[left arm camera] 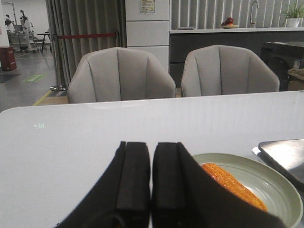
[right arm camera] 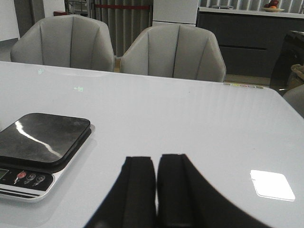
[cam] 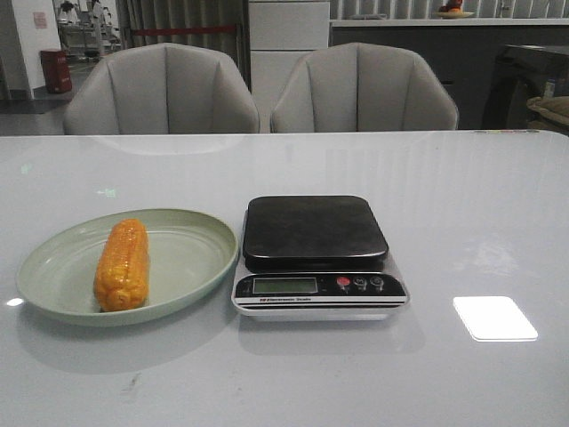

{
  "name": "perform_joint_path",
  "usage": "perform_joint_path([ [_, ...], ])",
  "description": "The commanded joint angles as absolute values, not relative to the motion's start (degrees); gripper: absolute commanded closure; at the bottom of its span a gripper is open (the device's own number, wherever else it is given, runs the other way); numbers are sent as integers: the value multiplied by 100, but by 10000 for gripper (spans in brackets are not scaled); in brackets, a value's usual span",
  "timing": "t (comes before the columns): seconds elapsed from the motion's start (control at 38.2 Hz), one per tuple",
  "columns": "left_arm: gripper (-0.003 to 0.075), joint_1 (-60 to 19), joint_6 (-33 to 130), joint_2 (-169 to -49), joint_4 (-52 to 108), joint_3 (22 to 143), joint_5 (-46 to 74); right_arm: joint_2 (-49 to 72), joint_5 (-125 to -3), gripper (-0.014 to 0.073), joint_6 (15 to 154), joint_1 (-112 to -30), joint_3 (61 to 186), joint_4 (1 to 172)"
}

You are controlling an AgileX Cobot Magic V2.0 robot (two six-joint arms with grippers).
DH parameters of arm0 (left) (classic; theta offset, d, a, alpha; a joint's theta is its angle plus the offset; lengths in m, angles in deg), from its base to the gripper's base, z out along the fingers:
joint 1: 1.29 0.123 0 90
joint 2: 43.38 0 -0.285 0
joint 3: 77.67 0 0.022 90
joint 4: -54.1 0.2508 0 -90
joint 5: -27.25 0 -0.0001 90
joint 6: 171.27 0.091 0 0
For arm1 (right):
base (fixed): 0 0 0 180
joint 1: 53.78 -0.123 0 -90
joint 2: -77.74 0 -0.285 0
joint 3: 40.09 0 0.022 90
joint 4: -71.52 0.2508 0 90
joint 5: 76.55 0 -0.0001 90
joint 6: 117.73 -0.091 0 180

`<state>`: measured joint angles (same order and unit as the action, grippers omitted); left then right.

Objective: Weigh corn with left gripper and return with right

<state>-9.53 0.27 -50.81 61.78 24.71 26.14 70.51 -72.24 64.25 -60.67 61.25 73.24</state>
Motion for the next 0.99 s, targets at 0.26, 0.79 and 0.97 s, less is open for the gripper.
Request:
perform_joint_path([
  [0.26,596,-947,-8,-4970,6174,2294,3080,7156,-7701,407,6431,-6023,6062,7266],
  [0.79,596,-947,-8,-4970,6174,2294,3151,7156,-7701,407,6431,-6023,6062,7266],
  [0.97,596,-947,-8,-4970,6174,2294,3856,7156,-7701,407,6431,-6023,6062,7266],
])
